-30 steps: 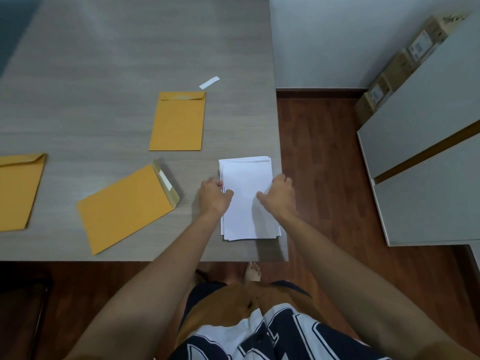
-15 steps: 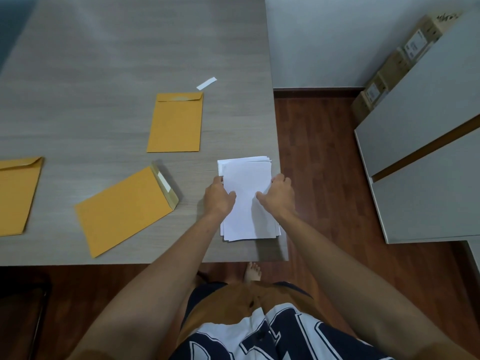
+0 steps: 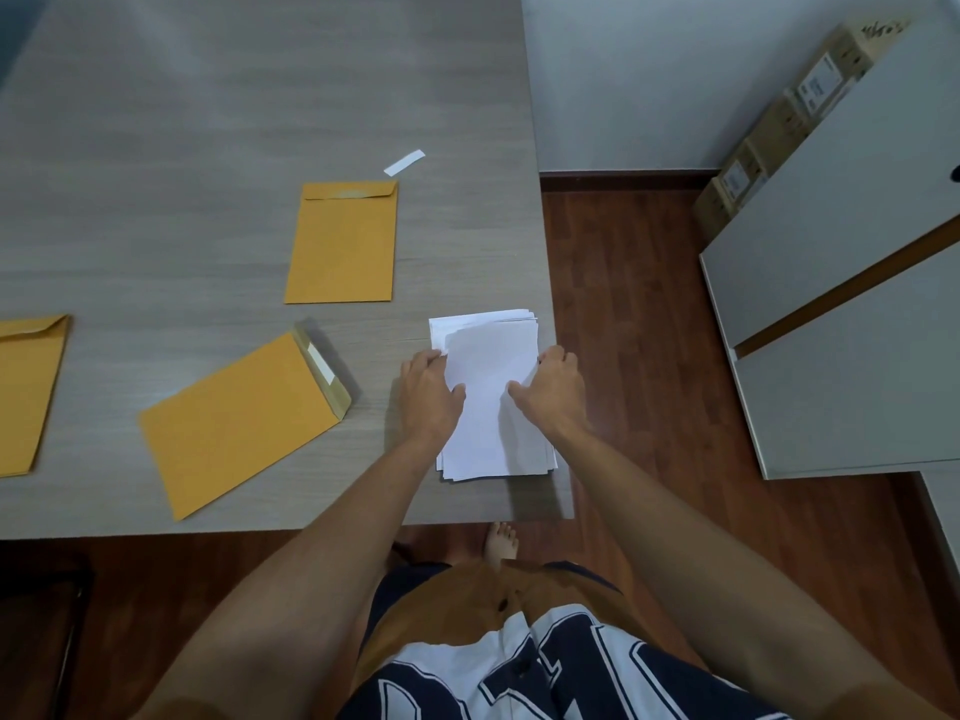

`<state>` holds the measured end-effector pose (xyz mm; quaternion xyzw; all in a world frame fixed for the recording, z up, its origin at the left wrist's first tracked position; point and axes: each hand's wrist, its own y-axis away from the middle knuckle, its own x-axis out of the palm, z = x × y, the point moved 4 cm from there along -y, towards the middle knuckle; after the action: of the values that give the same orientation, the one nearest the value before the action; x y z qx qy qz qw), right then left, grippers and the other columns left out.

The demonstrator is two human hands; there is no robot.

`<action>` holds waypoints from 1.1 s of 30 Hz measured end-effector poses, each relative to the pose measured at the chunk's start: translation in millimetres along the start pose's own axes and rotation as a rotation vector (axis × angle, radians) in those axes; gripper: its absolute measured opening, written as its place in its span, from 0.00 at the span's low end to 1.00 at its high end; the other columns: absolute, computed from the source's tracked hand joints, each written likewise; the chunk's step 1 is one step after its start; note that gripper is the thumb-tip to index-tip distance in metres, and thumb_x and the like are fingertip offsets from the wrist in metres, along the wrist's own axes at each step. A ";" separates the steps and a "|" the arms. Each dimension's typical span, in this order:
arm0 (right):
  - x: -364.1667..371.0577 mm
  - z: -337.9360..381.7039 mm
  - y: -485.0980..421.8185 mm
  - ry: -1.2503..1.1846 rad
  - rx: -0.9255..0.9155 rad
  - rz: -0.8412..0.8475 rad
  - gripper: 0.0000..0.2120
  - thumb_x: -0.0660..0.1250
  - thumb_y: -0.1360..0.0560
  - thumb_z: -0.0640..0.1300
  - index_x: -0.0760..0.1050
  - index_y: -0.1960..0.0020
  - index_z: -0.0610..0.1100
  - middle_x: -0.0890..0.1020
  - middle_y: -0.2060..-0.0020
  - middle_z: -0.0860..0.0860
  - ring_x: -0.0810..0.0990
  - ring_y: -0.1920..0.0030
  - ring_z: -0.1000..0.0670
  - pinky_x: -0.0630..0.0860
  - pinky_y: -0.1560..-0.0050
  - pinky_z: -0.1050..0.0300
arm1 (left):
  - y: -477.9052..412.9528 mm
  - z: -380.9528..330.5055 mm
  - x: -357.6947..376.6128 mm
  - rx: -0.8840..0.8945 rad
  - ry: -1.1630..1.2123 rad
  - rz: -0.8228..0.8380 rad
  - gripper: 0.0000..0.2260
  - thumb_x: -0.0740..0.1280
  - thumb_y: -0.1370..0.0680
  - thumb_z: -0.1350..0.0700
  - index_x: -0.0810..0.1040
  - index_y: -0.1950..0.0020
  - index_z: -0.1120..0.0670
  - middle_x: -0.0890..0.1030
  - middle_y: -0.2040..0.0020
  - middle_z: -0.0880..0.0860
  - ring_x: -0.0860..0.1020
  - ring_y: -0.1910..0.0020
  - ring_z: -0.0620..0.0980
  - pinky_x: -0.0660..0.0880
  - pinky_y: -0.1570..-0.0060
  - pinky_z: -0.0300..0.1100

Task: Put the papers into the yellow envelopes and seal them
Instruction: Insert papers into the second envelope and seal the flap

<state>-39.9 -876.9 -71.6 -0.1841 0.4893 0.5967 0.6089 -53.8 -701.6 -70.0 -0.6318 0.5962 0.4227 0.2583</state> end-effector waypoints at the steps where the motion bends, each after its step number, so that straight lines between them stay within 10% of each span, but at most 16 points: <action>1: -0.1 -0.4 0.2 0.002 -0.002 0.001 0.28 0.73 0.29 0.52 0.67 0.37 0.40 0.72 0.40 0.43 0.76 0.43 0.42 0.75 0.45 0.50 | -1.0 -0.3 -0.3 -0.016 0.006 0.000 0.22 0.69 0.23 0.56 0.72 0.30 0.61 0.72 0.32 0.55 0.67 0.33 0.55 0.64 0.35 0.42; 7: 0.4 -0.9 -0.3 0.009 -0.012 0.008 0.28 0.72 0.29 0.51 0.67 0.37 0.39 0.71 0.40 0.43 0.76 0.42 0.40 0.74 0.44 0.50 | -13.7 -2.6 -2.3 -0.144 0.150 -0.019 0.11 0.73 0.29 0.57 0.80 0.50 0.59 0.80 0.49 0.57 0.75 0.46 0.59 0.74 0.48 0.51; 13: 1.4 -1.4 -2.1 0.006 -0.004 0.020 0.28 0.73 0.29 0.52 0.66 0.36 0.41 0.72 0.39 0.44 0.75 0.42 0.42 0.76 0.43 0.50 | -11.4 -6.3 2.5 -0.100 0.059 -0.006 0.24 0.72 0.25 0.56 0.72 0.31 0.60 0.73 0.32 0.55 0.66 0.33 0.57 0.64 0.36 0.44; 33: 1.1 -0.8 -2.3 0.019 -0.021 0.020 0.28 0.72 0.29 0.51 0.66 0.36 0.39 0.71 0.40 0.42 0.76 0.42 0.40 0.75 0.42 0.50 | -24.2 3.3 6.1 -0.265 0.303 0.004 0.21 0.74 0.36 0.59 0.77 0.43 0.55 0.81 0.49 0.53 0.78 0.48 0.56 0.78 0.49 0.51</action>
<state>-38.3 -877.5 -73.6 -0.1910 0.4906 0.6060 0.5964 -31.4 -698.4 -81.2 -0.7153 0.5687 0.3982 0.0793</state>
